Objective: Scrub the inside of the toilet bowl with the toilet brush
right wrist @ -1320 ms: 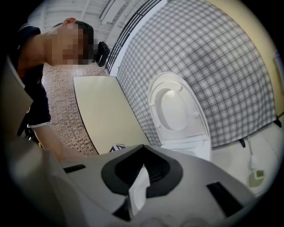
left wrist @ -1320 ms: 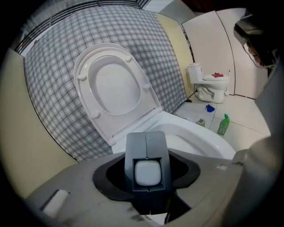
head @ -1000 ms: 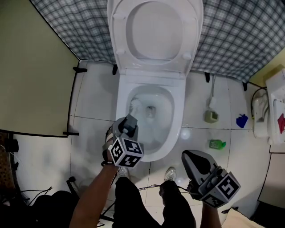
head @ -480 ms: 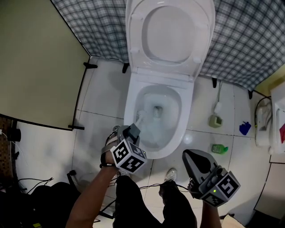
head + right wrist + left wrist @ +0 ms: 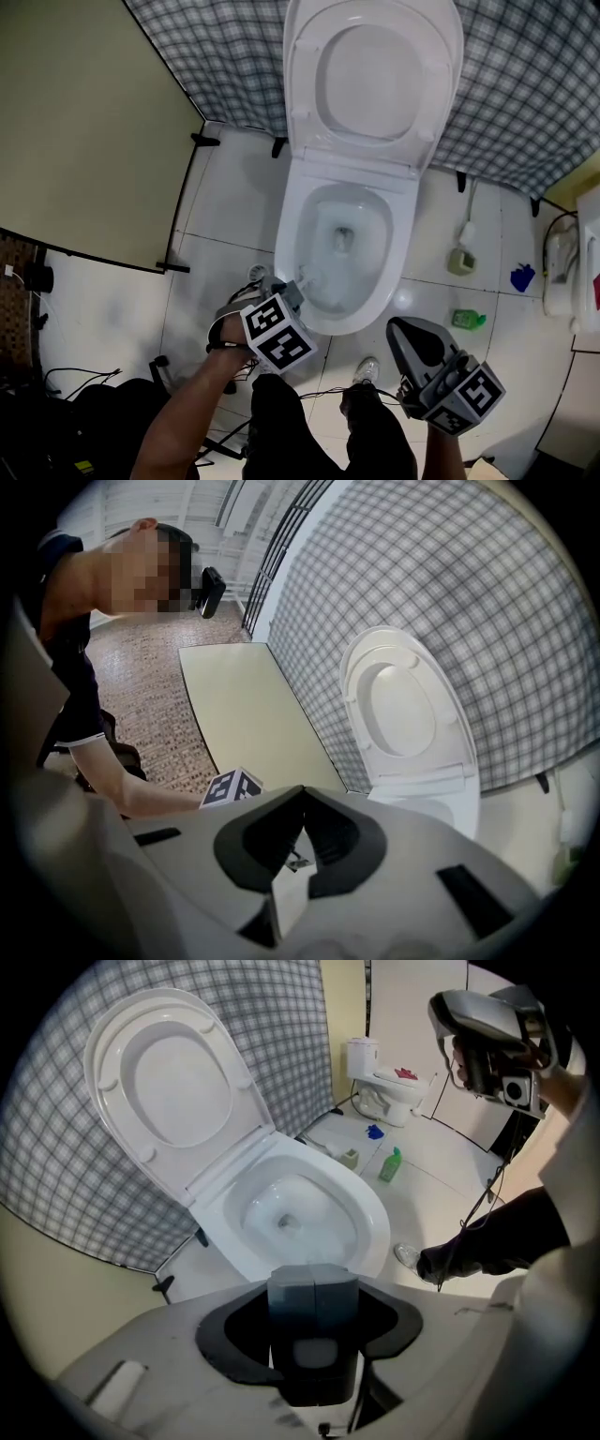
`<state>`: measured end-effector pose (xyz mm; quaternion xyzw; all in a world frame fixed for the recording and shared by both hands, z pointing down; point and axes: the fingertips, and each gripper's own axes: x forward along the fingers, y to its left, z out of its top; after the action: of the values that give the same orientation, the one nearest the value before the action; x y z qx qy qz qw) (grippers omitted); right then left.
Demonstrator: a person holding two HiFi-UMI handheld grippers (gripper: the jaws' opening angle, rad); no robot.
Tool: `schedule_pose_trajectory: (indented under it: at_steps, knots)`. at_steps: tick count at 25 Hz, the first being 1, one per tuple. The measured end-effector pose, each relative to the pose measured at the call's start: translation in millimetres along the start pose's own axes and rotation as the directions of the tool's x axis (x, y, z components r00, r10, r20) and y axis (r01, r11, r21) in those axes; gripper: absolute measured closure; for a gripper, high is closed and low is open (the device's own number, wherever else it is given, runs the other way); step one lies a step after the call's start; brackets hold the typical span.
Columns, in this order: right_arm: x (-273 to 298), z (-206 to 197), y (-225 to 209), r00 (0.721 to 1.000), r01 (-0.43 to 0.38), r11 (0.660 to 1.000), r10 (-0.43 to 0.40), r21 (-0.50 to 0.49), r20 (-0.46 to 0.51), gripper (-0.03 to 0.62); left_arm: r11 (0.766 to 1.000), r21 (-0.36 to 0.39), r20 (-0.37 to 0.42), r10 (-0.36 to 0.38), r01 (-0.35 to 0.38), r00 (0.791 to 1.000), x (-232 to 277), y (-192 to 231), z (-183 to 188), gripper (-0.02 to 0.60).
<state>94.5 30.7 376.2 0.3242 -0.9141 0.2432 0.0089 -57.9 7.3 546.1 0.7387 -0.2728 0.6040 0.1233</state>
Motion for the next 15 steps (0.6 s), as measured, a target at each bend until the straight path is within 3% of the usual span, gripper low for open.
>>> schedule_pose_trajectory:
  at_steps: [11, 15]
  knots:
    - [1, 8, 0, 1.0, 0.006, 1.0, -0.006, -0.001, 0.012, 0.594, 0.976, 0.032, -0.03, -0.214, 0.215, 0.976, -13, -35, -9, 0.368]
    - [-1, 6, -6, 1.0, 0.024, 1.0, -0.024, 0.005, 0.01, 0.593, 0.962, 0.002, 0.005, -0.272, 0.272, 0.962, -9, -36, -1, 0.368]
